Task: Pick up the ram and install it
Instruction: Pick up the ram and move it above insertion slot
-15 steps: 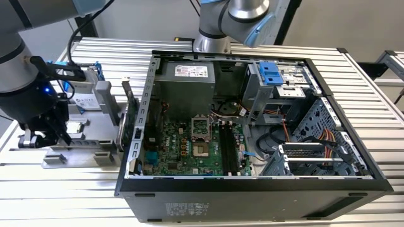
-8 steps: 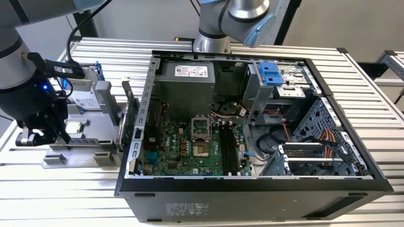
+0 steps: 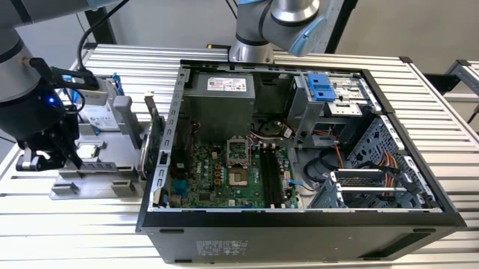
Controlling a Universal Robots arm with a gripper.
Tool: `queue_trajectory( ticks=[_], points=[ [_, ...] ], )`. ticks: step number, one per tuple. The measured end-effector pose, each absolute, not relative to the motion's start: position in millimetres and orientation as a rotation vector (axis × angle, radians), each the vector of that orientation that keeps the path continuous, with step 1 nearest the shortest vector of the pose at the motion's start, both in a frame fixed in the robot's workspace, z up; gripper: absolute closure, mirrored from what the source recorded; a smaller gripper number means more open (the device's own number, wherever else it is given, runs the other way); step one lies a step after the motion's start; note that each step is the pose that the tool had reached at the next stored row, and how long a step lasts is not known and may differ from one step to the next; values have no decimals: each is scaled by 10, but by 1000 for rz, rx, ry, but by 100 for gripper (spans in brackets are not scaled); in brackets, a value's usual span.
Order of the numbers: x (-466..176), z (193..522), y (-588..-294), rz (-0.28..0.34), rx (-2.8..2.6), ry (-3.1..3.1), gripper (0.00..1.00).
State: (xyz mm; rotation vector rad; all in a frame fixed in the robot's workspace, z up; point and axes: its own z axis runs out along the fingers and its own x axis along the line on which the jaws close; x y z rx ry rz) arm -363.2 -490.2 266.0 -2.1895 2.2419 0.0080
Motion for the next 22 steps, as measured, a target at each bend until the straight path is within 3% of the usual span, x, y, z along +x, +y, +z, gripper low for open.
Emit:
queue_trajectory(
  ticks=[22],
  points=[
    [-3632, 2818, -4902, 8, -2190, 2242, 100]
  ],
)
